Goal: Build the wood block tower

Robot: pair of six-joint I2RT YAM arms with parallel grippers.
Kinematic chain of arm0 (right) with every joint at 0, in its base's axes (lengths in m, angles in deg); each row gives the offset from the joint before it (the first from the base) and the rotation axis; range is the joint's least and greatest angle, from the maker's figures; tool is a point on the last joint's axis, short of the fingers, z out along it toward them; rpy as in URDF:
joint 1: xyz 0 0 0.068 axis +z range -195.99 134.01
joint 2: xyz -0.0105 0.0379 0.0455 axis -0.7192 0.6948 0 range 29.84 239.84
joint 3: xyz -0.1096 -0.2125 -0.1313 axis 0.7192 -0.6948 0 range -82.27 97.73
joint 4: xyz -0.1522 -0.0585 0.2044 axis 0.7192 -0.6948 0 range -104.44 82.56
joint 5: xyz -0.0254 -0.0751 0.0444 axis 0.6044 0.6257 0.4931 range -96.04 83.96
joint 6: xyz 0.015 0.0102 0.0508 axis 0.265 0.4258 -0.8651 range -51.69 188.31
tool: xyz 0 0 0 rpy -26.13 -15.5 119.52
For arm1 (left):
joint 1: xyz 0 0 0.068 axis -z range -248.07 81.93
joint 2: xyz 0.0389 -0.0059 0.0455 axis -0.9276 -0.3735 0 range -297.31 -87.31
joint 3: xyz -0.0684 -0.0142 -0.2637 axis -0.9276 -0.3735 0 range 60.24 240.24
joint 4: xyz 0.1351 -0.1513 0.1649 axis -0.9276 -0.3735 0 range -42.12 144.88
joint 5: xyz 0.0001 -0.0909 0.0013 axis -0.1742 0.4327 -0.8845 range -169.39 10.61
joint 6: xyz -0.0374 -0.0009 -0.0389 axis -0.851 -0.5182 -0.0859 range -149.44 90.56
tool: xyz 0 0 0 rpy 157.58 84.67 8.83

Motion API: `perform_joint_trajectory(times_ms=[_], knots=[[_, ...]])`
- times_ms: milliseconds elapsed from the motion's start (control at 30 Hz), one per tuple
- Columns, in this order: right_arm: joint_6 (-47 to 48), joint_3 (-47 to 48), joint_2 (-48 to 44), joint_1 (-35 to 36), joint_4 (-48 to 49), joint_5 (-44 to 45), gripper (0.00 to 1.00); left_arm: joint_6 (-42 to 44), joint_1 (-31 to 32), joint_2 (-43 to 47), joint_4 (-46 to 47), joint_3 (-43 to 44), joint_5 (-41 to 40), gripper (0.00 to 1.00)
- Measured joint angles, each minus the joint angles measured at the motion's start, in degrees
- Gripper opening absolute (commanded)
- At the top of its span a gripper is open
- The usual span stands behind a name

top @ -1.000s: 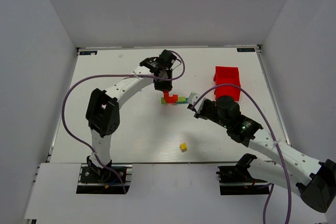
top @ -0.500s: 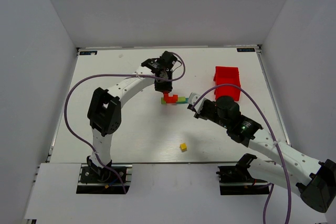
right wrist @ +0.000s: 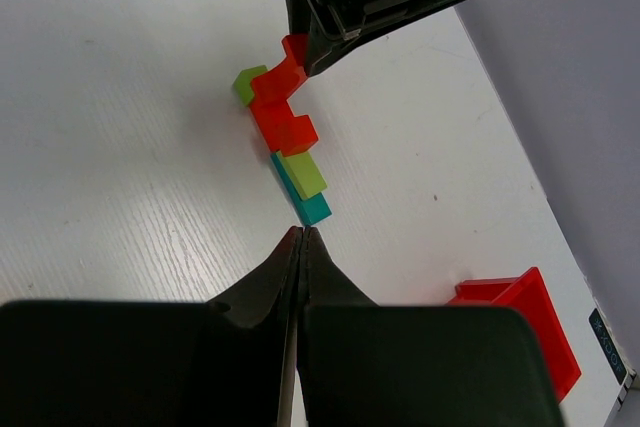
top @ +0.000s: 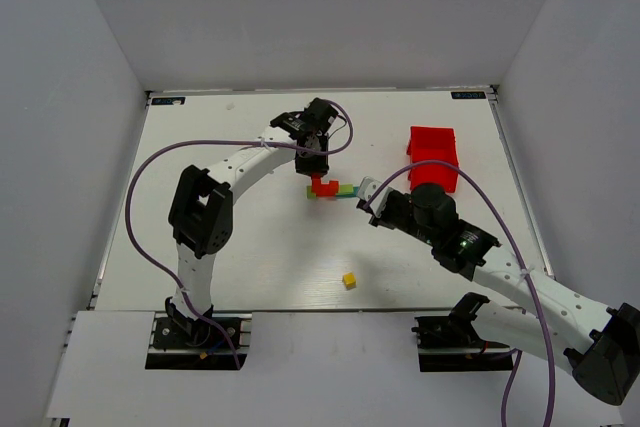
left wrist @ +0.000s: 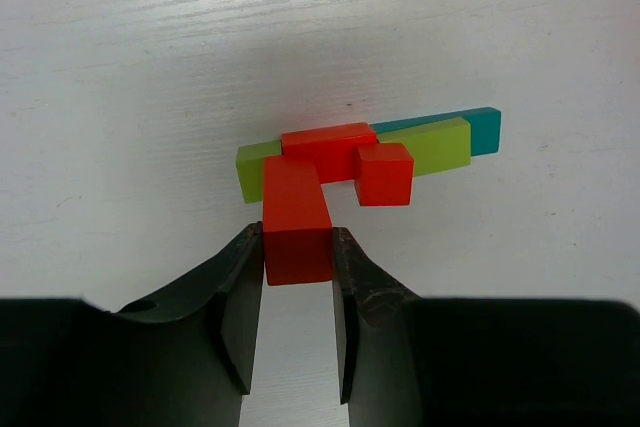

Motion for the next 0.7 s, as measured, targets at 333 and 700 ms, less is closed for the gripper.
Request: perform_joint_trajectory(times_ms=[333,700], knots=[[0.02,-0.72,-0.26,-0.04,-0.04,0.00,0.00,-0.46,0.00,0.00,0.15,0.00,-0.09,0.01],[0.02,-0.72,-0.39,-0.04,-0.04,-0.46,0.00,-1.60,0.00,0.00,0.44,-0.09,-0.13,0.02]])
